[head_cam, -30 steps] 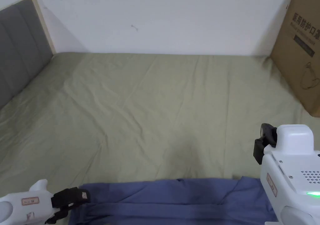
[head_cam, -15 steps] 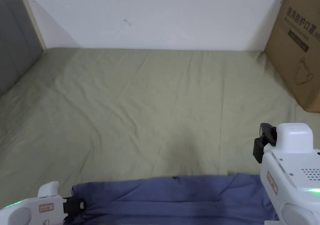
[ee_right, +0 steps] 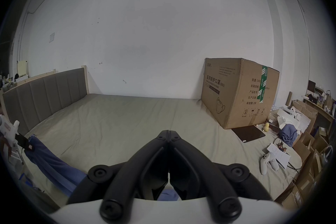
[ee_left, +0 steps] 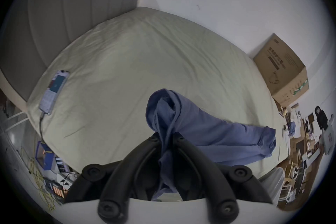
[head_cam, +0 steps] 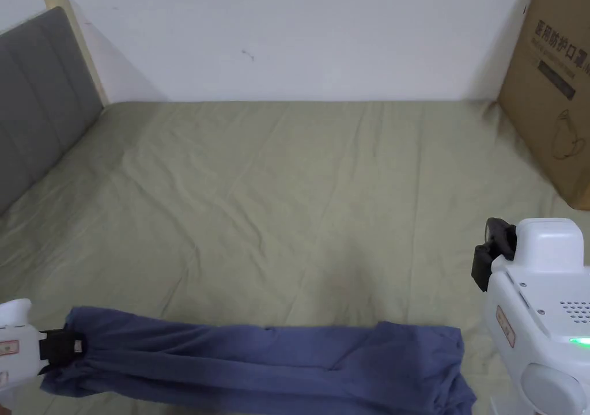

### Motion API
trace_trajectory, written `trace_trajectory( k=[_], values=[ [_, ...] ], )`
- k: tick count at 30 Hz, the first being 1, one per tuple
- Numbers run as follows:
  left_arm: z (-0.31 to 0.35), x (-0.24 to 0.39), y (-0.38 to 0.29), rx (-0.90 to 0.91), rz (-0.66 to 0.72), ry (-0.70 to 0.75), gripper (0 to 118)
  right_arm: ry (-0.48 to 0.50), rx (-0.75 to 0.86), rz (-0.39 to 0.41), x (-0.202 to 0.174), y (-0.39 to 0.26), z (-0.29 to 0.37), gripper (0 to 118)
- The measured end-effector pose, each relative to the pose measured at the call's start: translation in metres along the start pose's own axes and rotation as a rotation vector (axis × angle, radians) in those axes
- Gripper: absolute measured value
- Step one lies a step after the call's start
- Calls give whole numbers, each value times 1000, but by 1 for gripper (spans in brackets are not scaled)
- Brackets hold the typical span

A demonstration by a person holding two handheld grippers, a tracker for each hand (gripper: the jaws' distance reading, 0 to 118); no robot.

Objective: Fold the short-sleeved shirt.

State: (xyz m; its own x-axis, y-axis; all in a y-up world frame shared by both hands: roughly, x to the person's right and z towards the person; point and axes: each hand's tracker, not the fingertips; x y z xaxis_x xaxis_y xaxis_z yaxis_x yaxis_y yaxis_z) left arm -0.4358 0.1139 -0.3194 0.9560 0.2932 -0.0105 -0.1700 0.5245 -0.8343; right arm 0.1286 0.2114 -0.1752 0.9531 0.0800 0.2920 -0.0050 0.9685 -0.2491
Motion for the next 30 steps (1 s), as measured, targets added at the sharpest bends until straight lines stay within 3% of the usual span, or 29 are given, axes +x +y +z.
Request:
trace_trajectory(
  k=[4, 10, 18, 27, 29, 30],
  values=[
    [10, 26, -2, 31, -39, -3, 9, 4, -1, 2, 4, -1, 3, 0],
    [5, 116, -5, -10, -128, -59, 9, 14, 9, 1, 8, 1, 9, 0],
    [-48, 213, -27, -132, -258, -168, 9, 16, 11, 9, 14, -1, 17, 0],
    [-131, 265, -77, -328, -173, -151, 9, 16, -3, 9, 20, -5, 20, 0],
    [-140, 266, -83, -366, -150, -137, 25, 14, -7, 9, 23, -6, 19, 0],
    [-140, 264, -84, -378, -120, -163, 46, 13, -7, 10, 25, -6, 20, 0]
  ],
)
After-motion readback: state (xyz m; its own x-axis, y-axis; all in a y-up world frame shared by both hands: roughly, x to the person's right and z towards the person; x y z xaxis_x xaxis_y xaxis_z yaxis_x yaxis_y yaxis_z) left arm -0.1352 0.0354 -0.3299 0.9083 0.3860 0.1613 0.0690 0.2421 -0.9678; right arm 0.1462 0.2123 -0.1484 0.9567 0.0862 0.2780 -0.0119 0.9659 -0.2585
